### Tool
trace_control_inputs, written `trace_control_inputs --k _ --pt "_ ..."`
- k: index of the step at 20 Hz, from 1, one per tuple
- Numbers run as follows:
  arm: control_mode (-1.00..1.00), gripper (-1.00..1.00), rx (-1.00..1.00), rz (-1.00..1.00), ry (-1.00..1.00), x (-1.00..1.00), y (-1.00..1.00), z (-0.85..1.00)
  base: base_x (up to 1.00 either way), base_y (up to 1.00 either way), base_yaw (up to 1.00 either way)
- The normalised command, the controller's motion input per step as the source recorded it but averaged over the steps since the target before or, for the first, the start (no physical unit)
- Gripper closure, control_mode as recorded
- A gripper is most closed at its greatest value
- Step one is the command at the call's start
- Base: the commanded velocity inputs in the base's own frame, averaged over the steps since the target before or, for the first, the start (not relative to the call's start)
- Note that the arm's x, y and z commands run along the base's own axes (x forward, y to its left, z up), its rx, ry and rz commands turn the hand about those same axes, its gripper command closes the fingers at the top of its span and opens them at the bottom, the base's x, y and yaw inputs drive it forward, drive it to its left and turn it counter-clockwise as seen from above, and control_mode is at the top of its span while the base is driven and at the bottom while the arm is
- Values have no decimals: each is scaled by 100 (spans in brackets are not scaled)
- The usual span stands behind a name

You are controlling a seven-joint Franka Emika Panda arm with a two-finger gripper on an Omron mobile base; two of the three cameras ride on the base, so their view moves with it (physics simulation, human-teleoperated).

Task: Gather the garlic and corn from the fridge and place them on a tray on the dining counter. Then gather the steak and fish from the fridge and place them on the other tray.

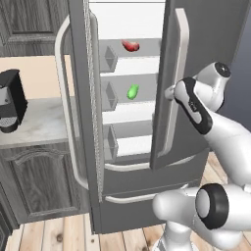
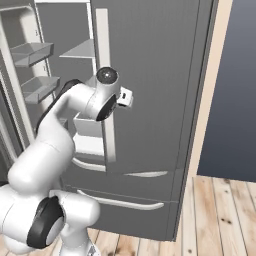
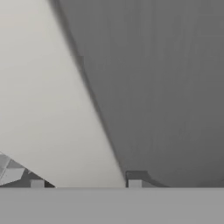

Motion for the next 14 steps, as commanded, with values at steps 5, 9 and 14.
trace_control_inputs --k 5,9,14 --pt "-100 100 0 -3 0 -64 -100 0 0 0 0" --pt "-100 100 0 -2 0 -73 -100 0 0 0 0" --pt "-100 100 0 -2 0 -67 -91 0 0 0 0"
